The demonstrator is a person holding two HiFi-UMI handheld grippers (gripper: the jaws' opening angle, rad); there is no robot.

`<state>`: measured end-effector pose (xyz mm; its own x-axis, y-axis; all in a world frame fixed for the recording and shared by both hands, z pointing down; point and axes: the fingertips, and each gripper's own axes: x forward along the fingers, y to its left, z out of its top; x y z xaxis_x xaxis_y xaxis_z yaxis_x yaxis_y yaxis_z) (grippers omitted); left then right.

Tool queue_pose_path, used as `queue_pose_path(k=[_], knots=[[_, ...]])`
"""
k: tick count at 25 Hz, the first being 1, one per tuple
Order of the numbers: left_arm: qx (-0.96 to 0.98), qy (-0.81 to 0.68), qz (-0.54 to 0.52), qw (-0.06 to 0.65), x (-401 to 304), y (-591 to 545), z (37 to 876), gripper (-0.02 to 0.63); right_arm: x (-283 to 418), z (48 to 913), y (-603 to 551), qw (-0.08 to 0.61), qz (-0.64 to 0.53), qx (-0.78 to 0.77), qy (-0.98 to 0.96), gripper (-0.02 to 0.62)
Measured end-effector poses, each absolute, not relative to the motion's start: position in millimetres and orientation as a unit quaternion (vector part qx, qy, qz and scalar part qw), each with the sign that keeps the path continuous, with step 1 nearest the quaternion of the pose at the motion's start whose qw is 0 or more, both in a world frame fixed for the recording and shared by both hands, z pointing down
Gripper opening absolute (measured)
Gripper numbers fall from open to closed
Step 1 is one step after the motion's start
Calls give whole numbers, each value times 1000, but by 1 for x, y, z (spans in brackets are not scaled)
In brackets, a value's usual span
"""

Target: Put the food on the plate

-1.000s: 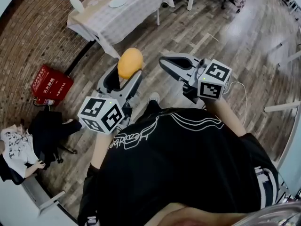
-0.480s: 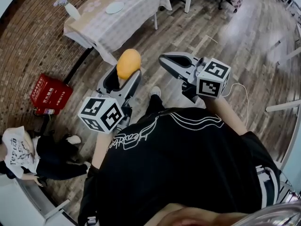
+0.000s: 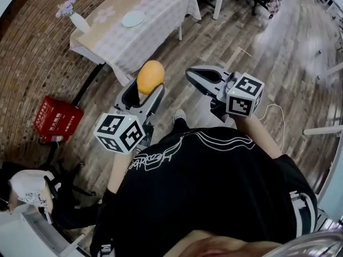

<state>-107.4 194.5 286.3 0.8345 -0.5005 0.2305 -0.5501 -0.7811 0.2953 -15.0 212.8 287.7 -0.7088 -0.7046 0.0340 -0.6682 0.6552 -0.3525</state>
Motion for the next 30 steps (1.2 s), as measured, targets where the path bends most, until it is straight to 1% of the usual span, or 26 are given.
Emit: queue_pose_path(k=[7,12,17,25,30], knots=[[938,-273,77,201,-91,73,291,307,2,291,93,48,-191,-388,900,-3],[938,-270,84,202,-74,-9,293,307,22,292,12,58,-197,-396,895,-3],[932,-278,96,210,-73,-84,303,307,26,302,-56,43,-198,-400,894,-3],[929,-291,101,205,-59,-143,312,307,39,320,-103,47,-214,-394,893,-3],[922,-302,106,219,-49,-173,325,307,51,331,-141,42,-230,-381,895,-3]])
